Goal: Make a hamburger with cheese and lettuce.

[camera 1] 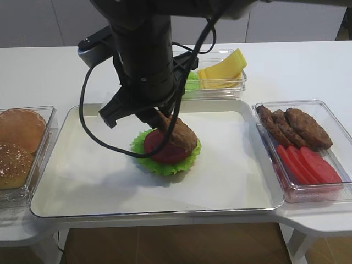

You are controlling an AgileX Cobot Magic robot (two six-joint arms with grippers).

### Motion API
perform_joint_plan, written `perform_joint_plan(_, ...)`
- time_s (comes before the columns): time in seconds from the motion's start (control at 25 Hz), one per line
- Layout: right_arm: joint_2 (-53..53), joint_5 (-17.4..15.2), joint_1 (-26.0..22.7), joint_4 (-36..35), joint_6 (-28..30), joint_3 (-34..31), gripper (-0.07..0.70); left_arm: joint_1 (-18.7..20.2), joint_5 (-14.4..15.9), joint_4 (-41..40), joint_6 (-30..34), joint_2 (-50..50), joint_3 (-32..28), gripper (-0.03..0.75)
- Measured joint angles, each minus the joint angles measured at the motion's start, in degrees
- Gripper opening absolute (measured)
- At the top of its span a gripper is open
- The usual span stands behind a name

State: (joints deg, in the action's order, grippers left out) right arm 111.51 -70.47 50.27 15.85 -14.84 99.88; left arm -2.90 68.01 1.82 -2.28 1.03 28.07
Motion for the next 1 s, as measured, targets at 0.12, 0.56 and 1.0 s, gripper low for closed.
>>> perform_joint_plan(0.12, 0.00, 0.00, 0.00, -0.55, 0.09, 0.00, 0.230, 0.00, 0.00, 0.00, 0.00, 0.00, 0.00, 0.358)
perform_joint_plan(0.56, 0.00, 0.00, 0.00, -0.78, 0.09, 0.00, 0.241, 0.00, 0.00, 0.00, 0.00, 0.00, 0.00, 0.358)
perform_joint_plan(1.0, 0.00, -0.10, -0.56, 1.13, 0.23, 0.00, 0.262, 0.00, 0.00, 0.00, 0.00, 0.00, 0.00, 0.358)
